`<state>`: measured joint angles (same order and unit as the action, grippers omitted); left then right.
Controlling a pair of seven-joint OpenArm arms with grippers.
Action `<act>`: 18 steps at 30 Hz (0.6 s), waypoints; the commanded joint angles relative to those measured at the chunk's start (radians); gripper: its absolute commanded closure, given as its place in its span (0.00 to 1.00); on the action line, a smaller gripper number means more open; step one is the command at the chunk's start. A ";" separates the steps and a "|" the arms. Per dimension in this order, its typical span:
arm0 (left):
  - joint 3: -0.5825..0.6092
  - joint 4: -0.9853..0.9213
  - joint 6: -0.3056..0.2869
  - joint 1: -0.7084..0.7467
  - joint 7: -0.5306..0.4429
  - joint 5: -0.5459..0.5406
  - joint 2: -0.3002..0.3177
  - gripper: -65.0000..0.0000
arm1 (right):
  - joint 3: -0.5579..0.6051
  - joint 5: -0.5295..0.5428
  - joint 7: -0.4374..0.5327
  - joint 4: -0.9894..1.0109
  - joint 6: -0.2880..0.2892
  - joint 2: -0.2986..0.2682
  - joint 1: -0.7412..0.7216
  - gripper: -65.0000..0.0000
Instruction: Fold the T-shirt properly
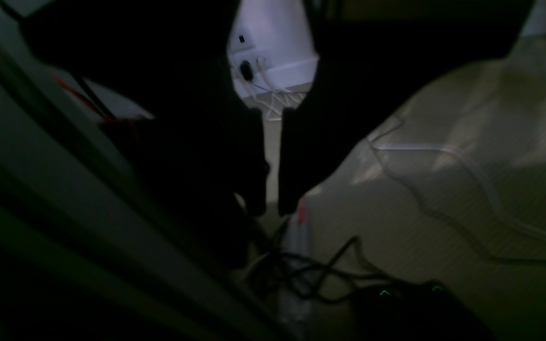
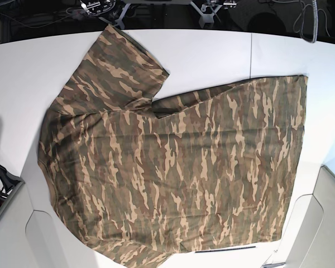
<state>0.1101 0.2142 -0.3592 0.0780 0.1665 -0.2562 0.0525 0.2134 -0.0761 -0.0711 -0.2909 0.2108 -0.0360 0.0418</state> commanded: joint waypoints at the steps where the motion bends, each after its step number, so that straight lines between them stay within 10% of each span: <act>1: 0.002 0.003 -0.029 0.010 -0.003 -0.005 0.014 0.91 | -0.002 -0.003 0.007 -0.006 0.007 -0.003 0.006 1.00; 18: 0.002 0.206 -0.150 0.190 -0.012 -0.062 0.109 0.91 | -0.002 0.040 0.007 -0.200 0.247 -0.129 0.199 1.00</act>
<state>0.1101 0.4191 -0.5018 0.2577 0.1570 -0.3149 0.1566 0.2134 -0.0391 -0.0727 -0.4873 0.4450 -0.1596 0.2337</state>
